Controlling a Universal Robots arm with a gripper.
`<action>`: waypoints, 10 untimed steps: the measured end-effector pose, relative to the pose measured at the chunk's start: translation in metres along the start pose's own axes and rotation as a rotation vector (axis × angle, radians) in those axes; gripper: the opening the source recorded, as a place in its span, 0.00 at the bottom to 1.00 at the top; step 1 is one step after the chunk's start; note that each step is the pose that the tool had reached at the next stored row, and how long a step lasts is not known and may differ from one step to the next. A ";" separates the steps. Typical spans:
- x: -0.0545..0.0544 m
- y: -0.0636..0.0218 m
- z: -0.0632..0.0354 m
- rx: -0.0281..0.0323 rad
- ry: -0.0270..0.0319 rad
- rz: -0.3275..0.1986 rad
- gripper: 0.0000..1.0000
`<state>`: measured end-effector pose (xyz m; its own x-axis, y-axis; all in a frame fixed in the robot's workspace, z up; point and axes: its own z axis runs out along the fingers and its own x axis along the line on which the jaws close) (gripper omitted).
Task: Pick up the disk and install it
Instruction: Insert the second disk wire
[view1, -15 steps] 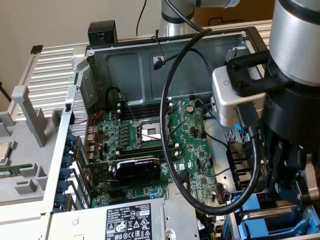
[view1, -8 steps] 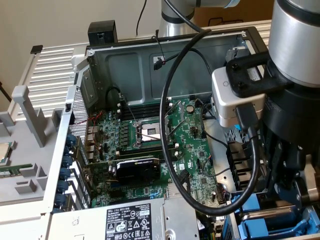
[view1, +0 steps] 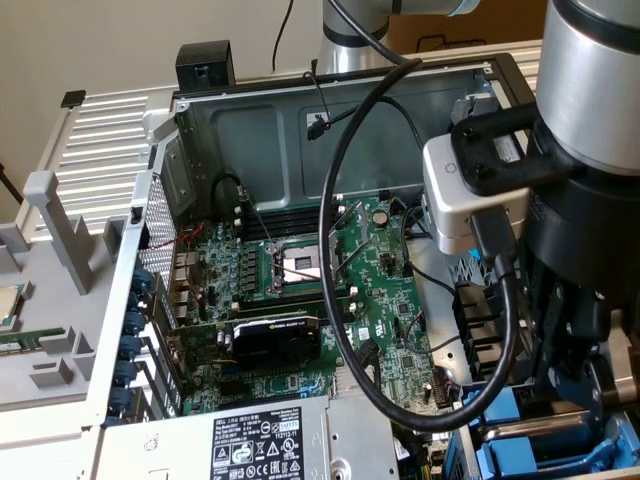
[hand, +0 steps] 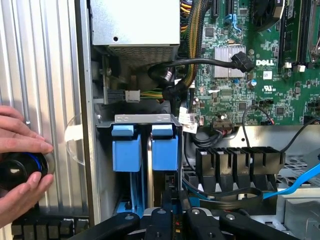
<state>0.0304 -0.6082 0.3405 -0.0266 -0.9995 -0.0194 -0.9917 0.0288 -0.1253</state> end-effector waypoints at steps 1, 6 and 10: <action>0.000 0.0001 0.0003 0.0000 -0.0001 0.000 0.17; 0.000 0.0001 0.0008 0.0000 0.0000 0.000 0.17; 0.000 0.0002 0.0016 0.0002 0.0000 0.000 0.17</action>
<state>0.0303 -0.6082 0.3389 -0.0266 -0.9995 -0.0194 -0.9917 0.0288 -0.1255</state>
